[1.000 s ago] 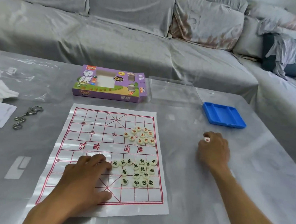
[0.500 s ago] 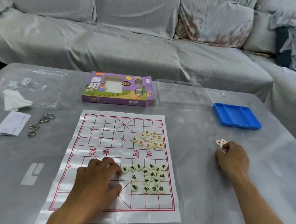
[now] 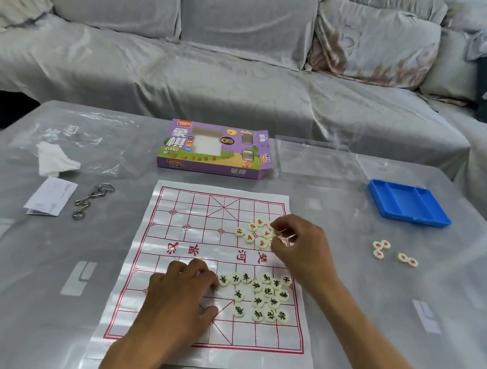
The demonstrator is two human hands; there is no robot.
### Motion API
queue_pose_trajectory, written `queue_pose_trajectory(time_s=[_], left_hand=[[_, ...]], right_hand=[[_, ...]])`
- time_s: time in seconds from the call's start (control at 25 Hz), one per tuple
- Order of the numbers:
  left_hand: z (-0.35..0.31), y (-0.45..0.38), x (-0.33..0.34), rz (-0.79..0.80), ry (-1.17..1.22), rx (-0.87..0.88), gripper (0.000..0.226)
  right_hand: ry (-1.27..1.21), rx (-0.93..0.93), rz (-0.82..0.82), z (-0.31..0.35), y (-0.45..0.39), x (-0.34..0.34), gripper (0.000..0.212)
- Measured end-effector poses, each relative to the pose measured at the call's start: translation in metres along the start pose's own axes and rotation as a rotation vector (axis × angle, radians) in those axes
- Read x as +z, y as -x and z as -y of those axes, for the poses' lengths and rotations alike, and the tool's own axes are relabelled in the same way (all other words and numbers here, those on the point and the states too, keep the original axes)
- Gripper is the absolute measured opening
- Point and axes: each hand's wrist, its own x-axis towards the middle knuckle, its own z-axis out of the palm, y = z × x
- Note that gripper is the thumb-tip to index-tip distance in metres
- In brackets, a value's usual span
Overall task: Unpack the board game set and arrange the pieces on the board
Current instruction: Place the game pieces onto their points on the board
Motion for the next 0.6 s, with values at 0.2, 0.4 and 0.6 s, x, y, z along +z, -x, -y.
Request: queue_pose_trajectory(time_s=[0.2, 0.4, 0.6], left_hand=[[-0.001, 0.000, -0.002, -0.015, -0.014, -0.001, 0.034], [0.001, -0.001, -0.001, 0.000, -0.009, 0.004, 0.034], [0.005, -0.003, 0.003, -0.002, -0.039, 0.021, 0.035]], right_hand=[[0.024, -0.087, 0.137, 0.023, -0.012, 0.049, 0.022], [0.135, -0.116, 0.126, 0.015, -0.011, 0.057, 0.020], [0.125, -0.147, 0.131, 0.011, -0.005, 0.042, 0.020]])
